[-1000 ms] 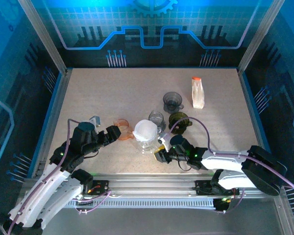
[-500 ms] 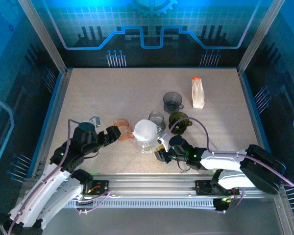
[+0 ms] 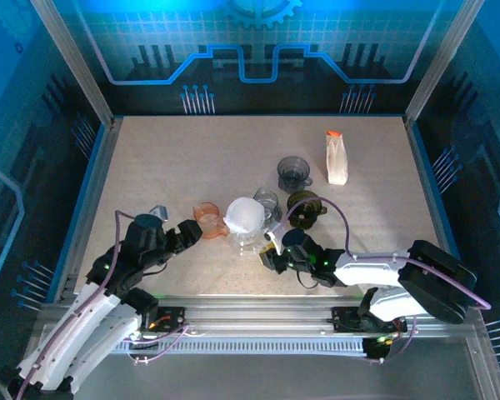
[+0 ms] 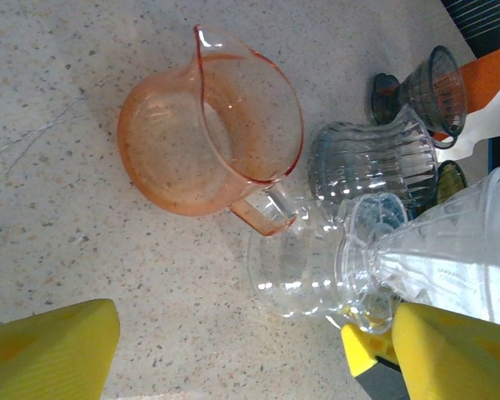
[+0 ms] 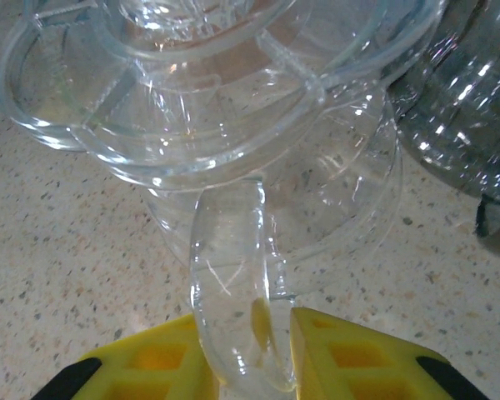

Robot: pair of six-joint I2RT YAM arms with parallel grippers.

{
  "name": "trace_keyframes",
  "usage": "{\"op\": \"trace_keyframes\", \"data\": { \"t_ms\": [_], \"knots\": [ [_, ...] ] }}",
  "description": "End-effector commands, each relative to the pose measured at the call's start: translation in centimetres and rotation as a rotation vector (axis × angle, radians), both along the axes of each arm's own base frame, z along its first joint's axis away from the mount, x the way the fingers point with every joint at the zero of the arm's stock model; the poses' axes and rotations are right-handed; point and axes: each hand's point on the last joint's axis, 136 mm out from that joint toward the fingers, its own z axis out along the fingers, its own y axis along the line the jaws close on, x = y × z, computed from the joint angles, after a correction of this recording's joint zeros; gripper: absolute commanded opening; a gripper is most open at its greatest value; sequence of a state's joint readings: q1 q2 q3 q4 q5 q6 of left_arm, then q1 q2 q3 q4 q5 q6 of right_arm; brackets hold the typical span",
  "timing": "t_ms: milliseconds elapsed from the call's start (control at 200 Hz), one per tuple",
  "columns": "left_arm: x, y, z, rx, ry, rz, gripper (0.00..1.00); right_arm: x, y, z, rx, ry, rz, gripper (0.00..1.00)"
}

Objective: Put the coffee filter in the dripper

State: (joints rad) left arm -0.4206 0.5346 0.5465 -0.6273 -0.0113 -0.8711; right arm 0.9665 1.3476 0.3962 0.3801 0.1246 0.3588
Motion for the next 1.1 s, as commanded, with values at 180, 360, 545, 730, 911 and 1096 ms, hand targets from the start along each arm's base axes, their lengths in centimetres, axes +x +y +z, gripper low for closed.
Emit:
{"op": "trace_keyframes", "data": {
  "t_ms": [180, 360, 545, 730, 911, 1096],
  "knots": [
    [-0.8, 1.0, -1.1, 0.007, 0.039, 0.042, 0.86, 2.6, 2.1, 2.0, 0.031, -0.087, -0.080, 0.27],
    [-1.0, 1.0, -1.2, -0.002, 0.038, 0.042, 0.86, 3.7, 2.5, 2.0, 0.013, -0.102, -0.124, 0.26],
    [-1.2, 1.0, -1.4, -0.003, 0.045, 0.037, 0.86, 5.0, 3.1, 1.9, -0.006, -0.112, -0.168, 0.26],
    [-1.4, 1.1, -1.6, -0.005, 0.047, 0.040, 0.86, 6.3, 3.9, 1.5, -0.021, -0.119, -0.206, 0.26],
    [-1.6, 1.1, -1.9, -0.006, 0.058, 0.044, 0.86, 7.7, 4.5, 1.5, -0.030, -0.138, -0.238, 0.26],
    [-1.7, 1.0, -2.2, -0.018, 0.065, 0.042, 0.86, 9.6, 5.3, 1.4, -0.039, -0.145, -0.271, 0.26]
  ]
}}
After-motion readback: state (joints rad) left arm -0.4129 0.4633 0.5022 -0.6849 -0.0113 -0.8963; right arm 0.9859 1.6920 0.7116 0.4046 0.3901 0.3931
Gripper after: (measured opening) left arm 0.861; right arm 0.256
